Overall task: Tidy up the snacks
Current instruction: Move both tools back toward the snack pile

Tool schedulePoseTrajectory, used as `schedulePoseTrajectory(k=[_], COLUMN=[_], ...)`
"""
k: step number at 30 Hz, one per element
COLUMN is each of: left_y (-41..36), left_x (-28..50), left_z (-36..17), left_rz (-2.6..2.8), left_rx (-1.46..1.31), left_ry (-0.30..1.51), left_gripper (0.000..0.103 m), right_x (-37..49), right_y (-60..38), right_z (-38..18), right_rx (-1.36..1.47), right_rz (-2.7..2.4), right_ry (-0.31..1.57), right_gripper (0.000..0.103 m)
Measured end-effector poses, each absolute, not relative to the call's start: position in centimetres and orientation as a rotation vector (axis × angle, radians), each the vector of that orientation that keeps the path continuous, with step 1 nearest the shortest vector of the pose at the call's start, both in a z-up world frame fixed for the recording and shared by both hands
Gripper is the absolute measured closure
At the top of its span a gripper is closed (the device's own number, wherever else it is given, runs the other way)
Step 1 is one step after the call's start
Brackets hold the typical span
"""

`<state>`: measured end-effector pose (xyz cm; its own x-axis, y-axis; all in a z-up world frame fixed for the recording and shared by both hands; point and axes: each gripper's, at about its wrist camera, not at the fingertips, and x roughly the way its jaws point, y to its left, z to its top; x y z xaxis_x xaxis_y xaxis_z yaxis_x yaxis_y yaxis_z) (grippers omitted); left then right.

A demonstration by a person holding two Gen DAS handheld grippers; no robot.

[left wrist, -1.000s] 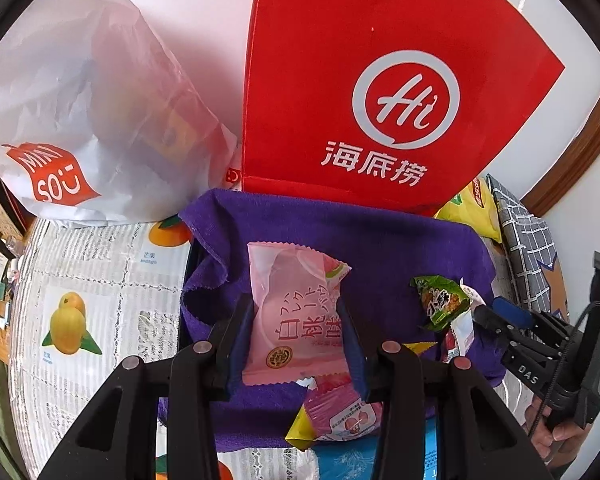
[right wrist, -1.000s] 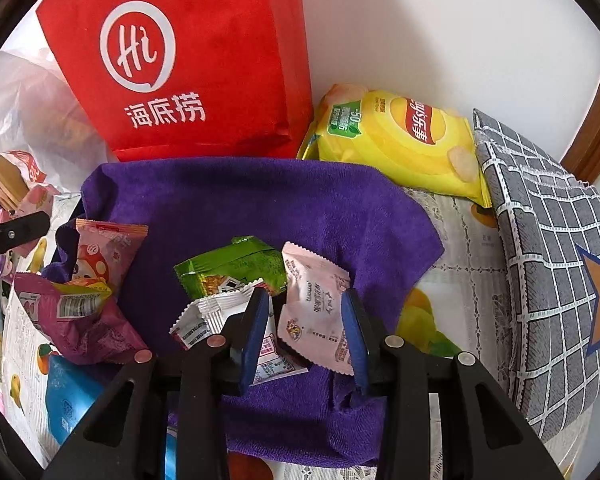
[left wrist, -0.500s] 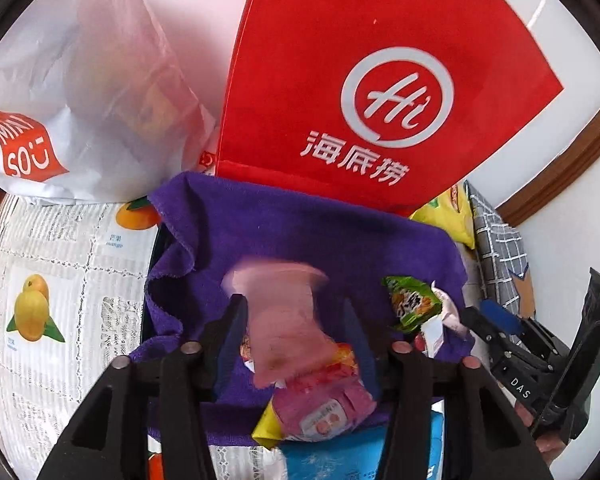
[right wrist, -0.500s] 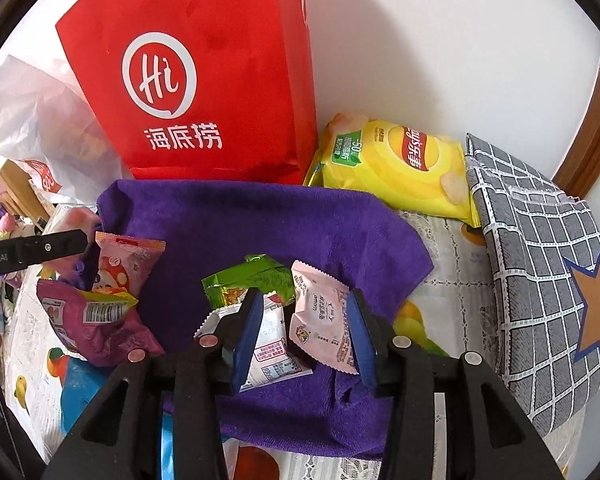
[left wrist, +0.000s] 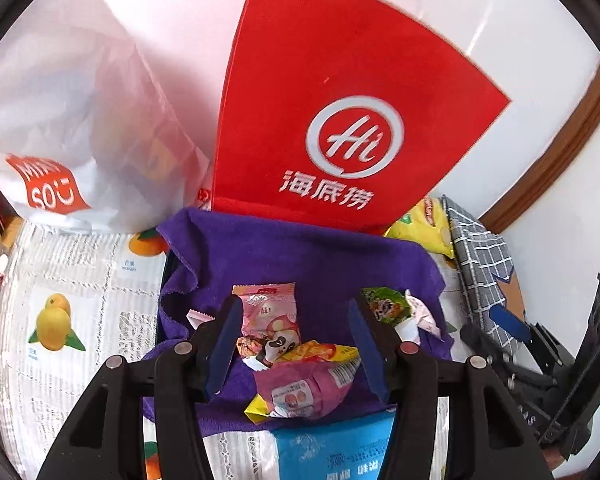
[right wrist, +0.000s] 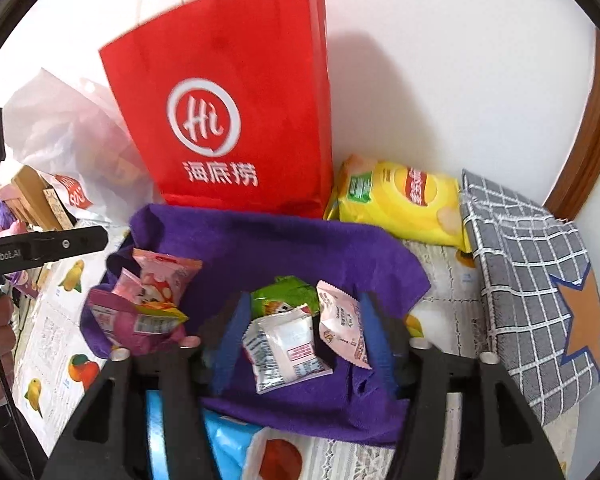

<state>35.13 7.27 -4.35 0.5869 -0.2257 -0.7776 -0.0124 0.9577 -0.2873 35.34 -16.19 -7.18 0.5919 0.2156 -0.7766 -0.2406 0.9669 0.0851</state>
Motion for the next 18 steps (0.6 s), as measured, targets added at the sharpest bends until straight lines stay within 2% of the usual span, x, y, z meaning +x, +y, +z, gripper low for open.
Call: schedulePoseTrajectory(k=[1,8,11,18], left_y=[7.1,5.7,5.1,5.5], left_x=[34.8,32.1,30.2,24.8], left_z=[-4.0,-0.7,0.3,-0.9], left_rz=[-0.128,-0.175,-0.17,-0.131], left_rx=[-0.269,-0.239,-0.222,-0.141], left_ry=[0.929,0.857,0.82,0.847], left_gripper=[0.048,0.044,0.038,0.038], right_x=[34.7,29.2,26.2,19.8], right_y=[-16.3,-16.9,-17.0,-16.8], right_z=[-6.9,-6.3,-6.2,-7.6], right_rx=[-0.022,-0.04,-0.044,-0.045], right_rz=[0.264,0.235,0.25,0.312], right_ry=[0.887,0.892,0.881,0.882], right_gripper=[0.031,0.031,0.031,0.036])
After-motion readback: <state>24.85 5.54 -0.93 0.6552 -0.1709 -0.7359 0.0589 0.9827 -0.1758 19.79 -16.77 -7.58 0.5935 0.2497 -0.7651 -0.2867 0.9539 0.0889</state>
